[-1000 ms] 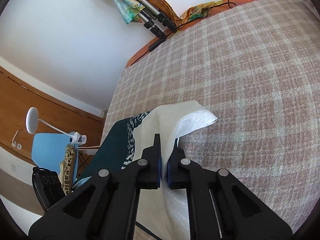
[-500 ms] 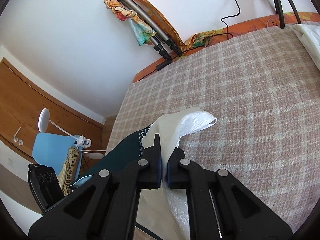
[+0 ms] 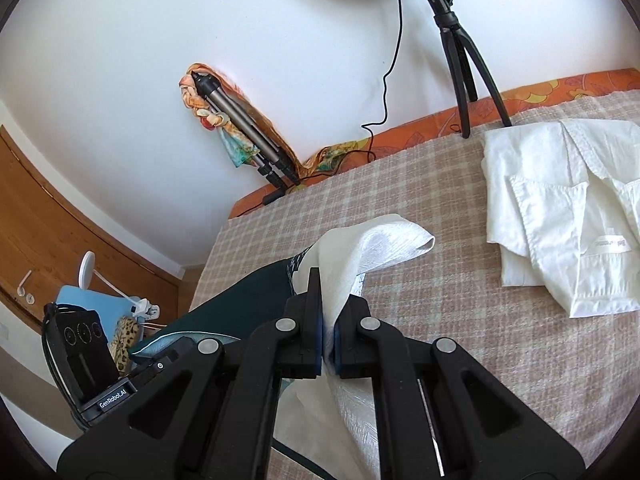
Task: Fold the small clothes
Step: 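Carry the folded T-shirt with both tools onto the white shirt, then lower the T-shirt onto the white shirt and open both tools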
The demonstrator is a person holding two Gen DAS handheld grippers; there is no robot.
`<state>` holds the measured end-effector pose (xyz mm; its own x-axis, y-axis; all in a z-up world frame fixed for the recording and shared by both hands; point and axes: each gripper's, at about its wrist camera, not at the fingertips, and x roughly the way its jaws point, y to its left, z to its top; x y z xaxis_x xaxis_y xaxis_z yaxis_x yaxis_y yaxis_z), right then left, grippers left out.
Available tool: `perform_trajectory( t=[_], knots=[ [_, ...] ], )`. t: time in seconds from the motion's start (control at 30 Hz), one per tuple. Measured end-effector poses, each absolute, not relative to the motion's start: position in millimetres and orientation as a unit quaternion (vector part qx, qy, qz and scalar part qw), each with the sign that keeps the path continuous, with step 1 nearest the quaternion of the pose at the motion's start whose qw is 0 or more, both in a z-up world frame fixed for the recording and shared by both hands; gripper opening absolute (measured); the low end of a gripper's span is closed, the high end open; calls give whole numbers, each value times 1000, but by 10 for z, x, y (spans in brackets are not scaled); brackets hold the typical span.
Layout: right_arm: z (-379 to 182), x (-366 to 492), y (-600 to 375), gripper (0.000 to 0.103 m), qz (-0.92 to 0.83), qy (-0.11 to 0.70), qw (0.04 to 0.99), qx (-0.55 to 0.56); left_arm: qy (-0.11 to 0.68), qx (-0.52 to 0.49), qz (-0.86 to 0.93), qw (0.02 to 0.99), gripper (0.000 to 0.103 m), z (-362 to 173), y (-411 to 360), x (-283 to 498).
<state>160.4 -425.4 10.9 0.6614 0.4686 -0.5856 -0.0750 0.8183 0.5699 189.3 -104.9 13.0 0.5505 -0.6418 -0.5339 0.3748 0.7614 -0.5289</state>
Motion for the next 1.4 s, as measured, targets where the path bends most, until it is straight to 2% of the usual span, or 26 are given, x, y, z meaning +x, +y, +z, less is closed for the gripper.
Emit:
perform_trajectory(
  t=[0.37,0.67,0.93,1.2,1.23,1.3,1.33,1.37,1.4],
  knots=[
    [382,1797,-5655,5,88,341,899,262,347,-134,-339,864,4,420,-2398,2462],
    [252,2170,-6508,5,45,328,911,244,331,-86,-350,872,4,300,-3293,2841],
    [-212,2413,-7012,5,8,358,901,245,377,-78,-353,853,4,-126,-3628,2928],
    [-462,2450,-7243,5,-27,389,888,243,404,-52,-358,840,4,-260,-3601,2822],
    [-459,2454,-7246,10,-38,393,888,237,408,-50,-355,840,8,-261,-3587,2816],
    [-430,2439,-7260,37,-64,396,888,226,413,-54,-359,836,15,-244,-3554,2821],
    [-406,2414,-7272,61,-72,391,889,227,415,-53,-357,835,21,-238,-3538,2823],
    [-366,2377,-7279,66,-77,380,893,228,418,-49,-352,836,38,-226,-3520,2821],
    [-331,2348,-7287,66,-80,375,895,229,420,-45,-344,839,47,-214,-3510,2823]
  ],
)
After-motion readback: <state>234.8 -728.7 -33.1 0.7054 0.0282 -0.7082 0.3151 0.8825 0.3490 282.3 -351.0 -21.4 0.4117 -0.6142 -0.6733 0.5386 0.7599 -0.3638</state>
